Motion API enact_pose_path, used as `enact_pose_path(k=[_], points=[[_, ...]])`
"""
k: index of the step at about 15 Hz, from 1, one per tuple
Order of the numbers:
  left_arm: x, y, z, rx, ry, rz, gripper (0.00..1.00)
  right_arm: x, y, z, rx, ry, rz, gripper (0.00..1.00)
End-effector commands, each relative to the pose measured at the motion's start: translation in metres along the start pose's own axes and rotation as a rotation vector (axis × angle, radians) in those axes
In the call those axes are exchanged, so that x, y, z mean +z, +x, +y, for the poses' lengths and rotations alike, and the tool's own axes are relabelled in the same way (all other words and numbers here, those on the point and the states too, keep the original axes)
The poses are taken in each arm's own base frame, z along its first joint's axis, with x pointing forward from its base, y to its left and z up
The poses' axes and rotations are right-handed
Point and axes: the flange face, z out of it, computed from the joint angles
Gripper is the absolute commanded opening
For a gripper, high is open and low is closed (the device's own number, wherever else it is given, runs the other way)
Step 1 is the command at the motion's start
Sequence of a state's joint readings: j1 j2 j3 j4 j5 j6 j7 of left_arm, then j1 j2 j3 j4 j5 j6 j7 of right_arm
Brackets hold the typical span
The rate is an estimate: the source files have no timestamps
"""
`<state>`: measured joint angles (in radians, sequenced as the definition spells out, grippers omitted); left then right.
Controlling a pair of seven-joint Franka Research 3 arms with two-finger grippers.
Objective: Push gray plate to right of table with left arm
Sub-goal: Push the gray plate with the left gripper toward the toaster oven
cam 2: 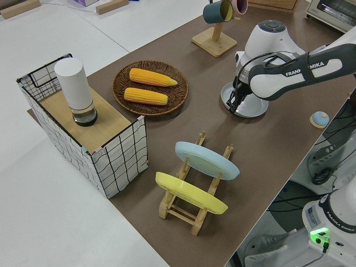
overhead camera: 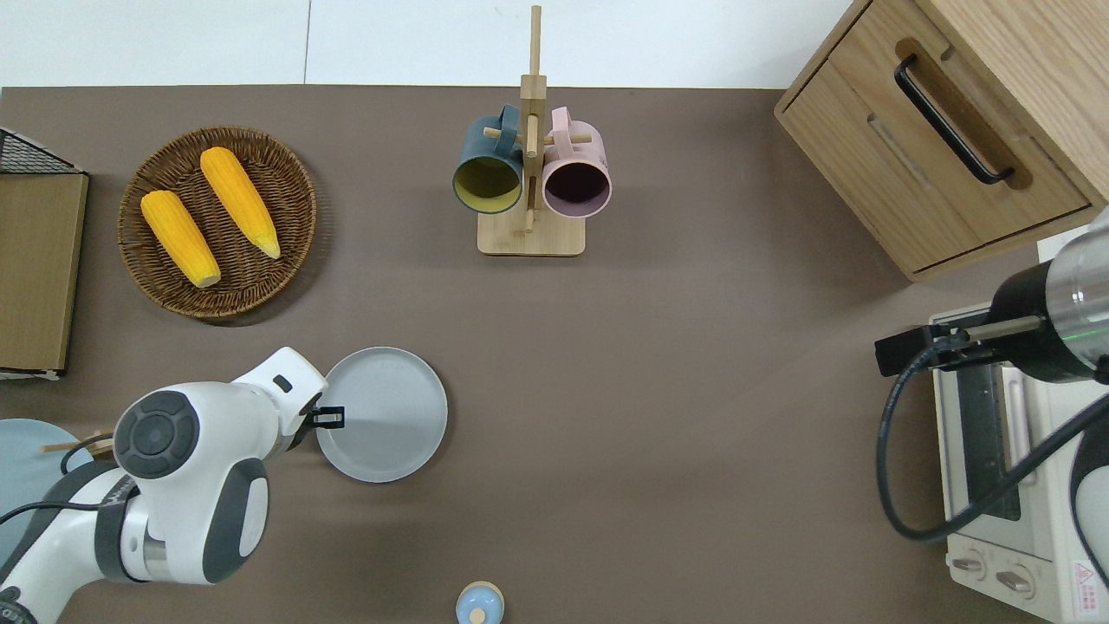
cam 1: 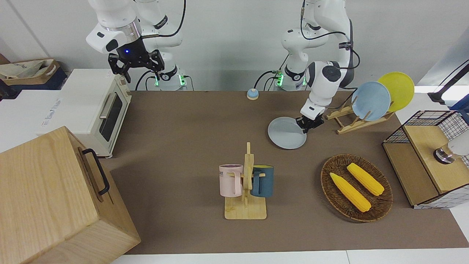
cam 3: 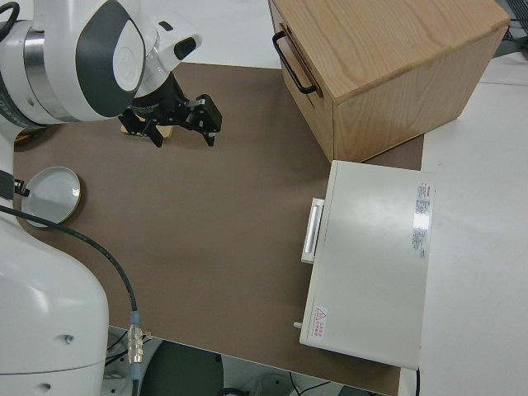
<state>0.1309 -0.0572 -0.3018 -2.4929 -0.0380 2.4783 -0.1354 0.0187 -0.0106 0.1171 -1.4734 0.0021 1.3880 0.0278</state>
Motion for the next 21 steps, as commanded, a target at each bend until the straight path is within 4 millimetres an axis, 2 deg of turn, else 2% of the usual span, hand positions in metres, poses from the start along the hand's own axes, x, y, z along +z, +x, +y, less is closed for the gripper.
enact_pose_path(k=[1, 11, 15, 18, 21], points=[[0.011, -0.011, 0.052, -0.062, -0.016, -0.012, 0.00, -0.004, -0.004, 0.002, 0.005, 0.010, -0.002, 0.983], [0.002, -0.039, 0.205, -0.206, -0.057, -0.009, 0.00, -0.004, -0.004, 0.001, 0.003, 0.009, -0.002, 0.983], [0.002, -0.053, 0.259, -0.235, -0.079, -0.019, 0.00, -0.004, -0.004, 0.001, 0.005, 0.009, -0.002, 0.983], [0.001, -0.054, 0.299, -0.264, -0.104, -0.025, 0.00, -0.004, -0.004, 0.002, 0.005, 0.010, -0.002, 0.983], [0.007, -0.060, 0.329, -0.279, -0.100, -0.017, 0.00, -0.004, -0.004, 0.002, 0.005, 0.010, -0.002, 0.983]])
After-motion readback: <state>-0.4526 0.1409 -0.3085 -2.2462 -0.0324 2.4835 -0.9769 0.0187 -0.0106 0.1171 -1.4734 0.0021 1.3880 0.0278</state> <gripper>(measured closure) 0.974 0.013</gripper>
